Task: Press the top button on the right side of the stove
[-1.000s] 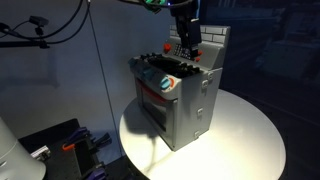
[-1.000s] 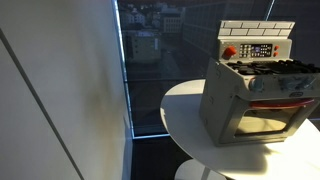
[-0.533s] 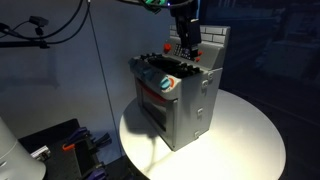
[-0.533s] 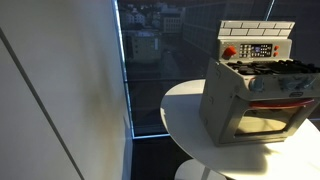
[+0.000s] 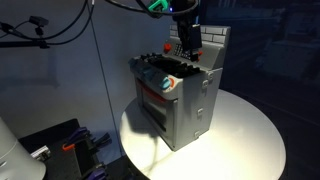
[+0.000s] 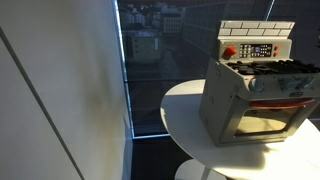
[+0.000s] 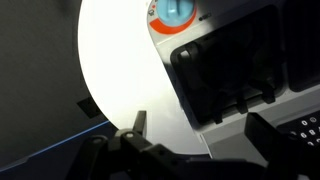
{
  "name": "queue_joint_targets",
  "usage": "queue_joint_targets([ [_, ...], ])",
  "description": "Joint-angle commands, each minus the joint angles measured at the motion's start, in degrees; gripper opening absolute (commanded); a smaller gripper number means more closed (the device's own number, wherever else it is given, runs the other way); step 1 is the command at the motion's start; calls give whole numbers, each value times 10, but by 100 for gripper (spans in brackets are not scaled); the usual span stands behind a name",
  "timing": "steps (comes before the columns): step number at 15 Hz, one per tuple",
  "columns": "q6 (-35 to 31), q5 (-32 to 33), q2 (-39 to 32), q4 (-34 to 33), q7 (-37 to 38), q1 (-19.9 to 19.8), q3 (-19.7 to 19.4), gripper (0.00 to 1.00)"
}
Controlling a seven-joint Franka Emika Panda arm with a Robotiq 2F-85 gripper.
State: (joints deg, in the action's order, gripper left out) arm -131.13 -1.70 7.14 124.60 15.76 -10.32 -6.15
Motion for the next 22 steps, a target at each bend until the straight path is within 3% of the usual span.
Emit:
queue_joint_targets([
  [1,7,-15,-30,-38,11,7,-5,100],
  [22,5,-16,-157,-159,79,39,-4,100],
])
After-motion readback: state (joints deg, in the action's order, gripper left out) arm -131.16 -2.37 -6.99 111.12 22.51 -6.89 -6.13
